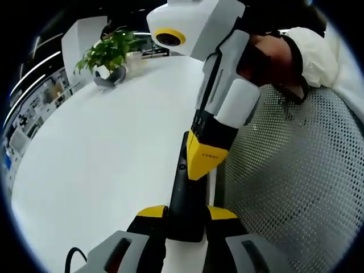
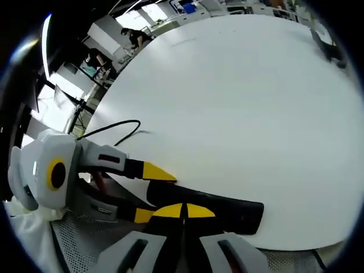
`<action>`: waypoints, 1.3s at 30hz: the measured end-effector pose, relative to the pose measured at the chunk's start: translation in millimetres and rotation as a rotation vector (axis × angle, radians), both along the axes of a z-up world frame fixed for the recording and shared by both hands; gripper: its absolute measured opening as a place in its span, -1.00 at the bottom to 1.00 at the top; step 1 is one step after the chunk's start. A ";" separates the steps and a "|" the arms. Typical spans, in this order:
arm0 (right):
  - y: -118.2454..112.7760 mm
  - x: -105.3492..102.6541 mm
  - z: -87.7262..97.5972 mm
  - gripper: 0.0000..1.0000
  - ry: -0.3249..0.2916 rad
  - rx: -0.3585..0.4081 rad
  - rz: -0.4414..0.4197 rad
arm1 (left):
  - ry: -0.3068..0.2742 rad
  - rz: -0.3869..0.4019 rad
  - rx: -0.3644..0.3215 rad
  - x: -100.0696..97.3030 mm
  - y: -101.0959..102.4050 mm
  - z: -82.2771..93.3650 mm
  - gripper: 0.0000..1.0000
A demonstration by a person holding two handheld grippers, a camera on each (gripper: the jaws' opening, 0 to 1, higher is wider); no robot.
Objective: Press the specified remote control buttons in sequence, fully releasing each button before pressing the next.
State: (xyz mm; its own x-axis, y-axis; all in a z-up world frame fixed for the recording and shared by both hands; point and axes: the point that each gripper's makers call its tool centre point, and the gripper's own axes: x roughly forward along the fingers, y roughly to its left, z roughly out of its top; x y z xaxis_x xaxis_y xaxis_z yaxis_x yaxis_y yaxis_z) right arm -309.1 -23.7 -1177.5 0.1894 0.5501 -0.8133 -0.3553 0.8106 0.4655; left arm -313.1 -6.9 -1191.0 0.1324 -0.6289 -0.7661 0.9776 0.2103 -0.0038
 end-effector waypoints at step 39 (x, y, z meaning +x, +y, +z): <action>-0.8 0.3 -3.2 -1.00 0.007 -0.010 -0.023 | -0.003 -0.006 -0.009 -1.6 -0.9 0.1 -0.50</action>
State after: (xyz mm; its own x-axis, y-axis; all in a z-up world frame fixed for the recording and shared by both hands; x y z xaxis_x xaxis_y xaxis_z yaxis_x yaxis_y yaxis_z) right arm -308.7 -24.5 -1180.7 0.1964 0.5378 -0.8199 -0.3332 0.8230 0.4600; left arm -314.7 -7.8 -1190.9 0.1311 -0.6364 -0.7602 0.9788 0.2046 -0.0025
